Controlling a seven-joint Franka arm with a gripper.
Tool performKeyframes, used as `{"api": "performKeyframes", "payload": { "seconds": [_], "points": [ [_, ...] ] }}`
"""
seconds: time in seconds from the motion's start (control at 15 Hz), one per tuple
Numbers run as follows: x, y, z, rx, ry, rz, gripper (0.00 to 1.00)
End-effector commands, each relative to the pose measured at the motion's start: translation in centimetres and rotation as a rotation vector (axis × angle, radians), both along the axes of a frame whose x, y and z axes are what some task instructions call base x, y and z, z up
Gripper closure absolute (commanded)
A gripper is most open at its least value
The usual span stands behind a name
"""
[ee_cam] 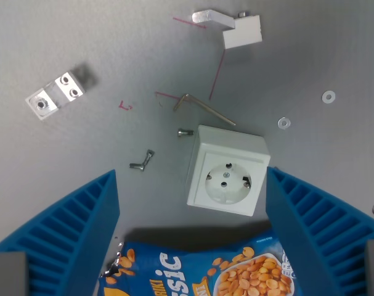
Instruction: Rotate around base negative z
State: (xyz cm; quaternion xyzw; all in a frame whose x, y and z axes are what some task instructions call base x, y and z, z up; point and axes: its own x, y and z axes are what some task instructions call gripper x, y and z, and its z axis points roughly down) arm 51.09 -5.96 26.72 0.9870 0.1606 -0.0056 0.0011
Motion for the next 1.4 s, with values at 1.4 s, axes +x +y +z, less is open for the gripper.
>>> {"api": "performKeyframes", "payload": {
  "seconds": [1.4],
  "points": [
    [0.01, -0.02, 0.12, 0.000, -0.003, -0.280, 0.00]
  ]
}}
